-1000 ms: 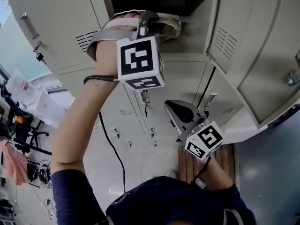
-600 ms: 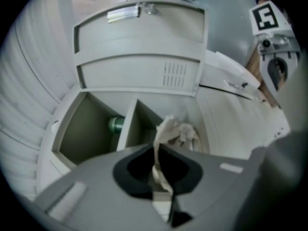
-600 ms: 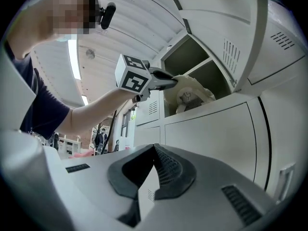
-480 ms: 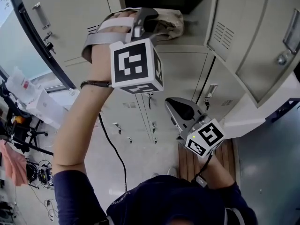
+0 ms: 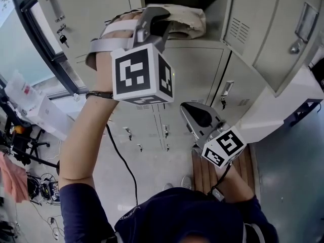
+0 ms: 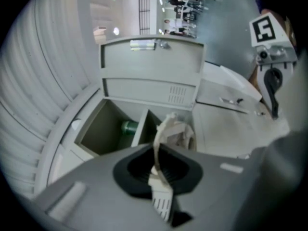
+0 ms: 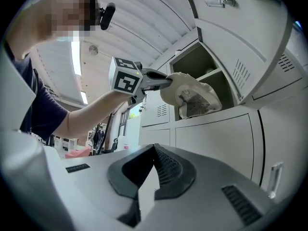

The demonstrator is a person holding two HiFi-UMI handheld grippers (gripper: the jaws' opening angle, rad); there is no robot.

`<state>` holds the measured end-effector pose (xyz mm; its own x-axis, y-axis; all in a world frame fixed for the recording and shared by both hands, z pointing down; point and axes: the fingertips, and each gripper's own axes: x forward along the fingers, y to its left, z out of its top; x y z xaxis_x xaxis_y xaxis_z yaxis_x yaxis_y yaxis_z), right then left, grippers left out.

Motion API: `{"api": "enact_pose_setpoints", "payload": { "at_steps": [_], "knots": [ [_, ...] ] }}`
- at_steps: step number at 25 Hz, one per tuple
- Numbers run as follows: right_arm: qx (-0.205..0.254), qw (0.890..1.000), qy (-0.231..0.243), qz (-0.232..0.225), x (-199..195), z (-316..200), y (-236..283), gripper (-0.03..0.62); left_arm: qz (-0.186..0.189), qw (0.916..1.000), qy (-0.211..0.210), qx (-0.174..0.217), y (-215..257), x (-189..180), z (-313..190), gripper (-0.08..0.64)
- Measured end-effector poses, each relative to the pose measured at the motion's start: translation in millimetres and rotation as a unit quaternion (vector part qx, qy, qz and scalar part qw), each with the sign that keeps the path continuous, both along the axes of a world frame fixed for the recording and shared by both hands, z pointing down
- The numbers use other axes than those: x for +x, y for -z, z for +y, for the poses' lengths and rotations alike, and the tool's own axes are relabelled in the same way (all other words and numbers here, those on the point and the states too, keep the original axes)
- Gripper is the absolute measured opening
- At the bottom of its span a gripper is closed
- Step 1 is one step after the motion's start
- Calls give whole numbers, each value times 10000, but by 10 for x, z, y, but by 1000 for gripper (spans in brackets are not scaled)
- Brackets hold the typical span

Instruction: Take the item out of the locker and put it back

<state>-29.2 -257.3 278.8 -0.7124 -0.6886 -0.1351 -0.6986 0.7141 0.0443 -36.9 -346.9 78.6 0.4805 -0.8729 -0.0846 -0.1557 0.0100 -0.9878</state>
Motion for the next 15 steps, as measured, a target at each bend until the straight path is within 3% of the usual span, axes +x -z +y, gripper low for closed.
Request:
{"api": "enact_pose_setpoints", "payload": {
  "at_steps": [15],
  "knots": [
    [7,9999,-148,-4,-45,253,-1,5,540,9975,-452,-54,-40,-123,539,18]
  ]
}}
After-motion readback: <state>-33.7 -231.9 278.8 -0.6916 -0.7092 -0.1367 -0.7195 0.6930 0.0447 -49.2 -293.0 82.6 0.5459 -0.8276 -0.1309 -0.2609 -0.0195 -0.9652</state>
